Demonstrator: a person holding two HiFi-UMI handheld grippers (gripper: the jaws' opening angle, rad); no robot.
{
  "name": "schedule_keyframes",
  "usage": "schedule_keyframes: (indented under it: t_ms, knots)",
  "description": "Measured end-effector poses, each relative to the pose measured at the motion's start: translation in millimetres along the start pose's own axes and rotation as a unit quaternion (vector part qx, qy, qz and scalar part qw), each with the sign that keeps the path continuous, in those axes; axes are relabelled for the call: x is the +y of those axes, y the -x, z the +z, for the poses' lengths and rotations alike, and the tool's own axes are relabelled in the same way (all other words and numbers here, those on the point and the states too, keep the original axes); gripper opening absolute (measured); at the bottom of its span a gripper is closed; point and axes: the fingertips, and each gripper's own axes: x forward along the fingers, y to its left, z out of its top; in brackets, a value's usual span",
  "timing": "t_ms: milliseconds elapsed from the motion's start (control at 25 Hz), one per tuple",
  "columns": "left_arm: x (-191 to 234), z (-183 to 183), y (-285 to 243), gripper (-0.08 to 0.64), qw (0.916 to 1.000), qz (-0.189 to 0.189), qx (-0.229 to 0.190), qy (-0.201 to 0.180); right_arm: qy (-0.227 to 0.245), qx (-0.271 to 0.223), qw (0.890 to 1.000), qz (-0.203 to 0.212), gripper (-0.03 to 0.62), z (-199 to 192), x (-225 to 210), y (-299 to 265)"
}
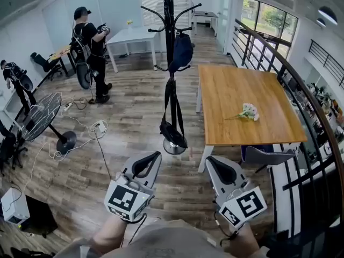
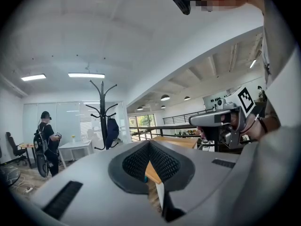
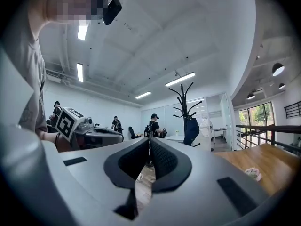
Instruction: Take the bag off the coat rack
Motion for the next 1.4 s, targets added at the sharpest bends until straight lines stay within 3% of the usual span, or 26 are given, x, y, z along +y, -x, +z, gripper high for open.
schedule_keyframes:
  t_ms: [120,200,440,880,1200,1400]
  knots:
    - [8.0,6.3,4.4,0.017,0.9988,0.035,-0.029,0.019,-0.01,-0.013,1.0,-0.016,0.051,0.8,-6.9,3.5]
    - [13.6,4.6,4.5,0.136,0.9978,0.052,-0.035,0.022,-0.012,-0.012,1.0,-0.02,0.175,-2.4,-10.6,2.8]
    - [28.8,-14.9,0.7,0.17,0.9967,0.075,-0.012,0.029,-0.023,0.011,0.999,-0.019,0.189,-25.3,-19.6,-10.7]
    - [98.4,-58.9,-51.1,0.17,0.9957,0.059,0.01,0.071,-0.02,0.061,0.997,-0.033,0.19,-65.7,-51.5,-90.3]
    - [183.4,-84.1,-116.7,0.17,0.9952,0.035,0.033,0.085,-0.03,0.064,0.997,-0.041,0.196,-78.8,-95.8,-195.6]
    - [232.5,-98.0,-163.4,0.17,0.9957,0.008,0.05,0.077,-0.034,0.091,0.994,-0.058,0.196,-96.9,-124.9,-262.6]
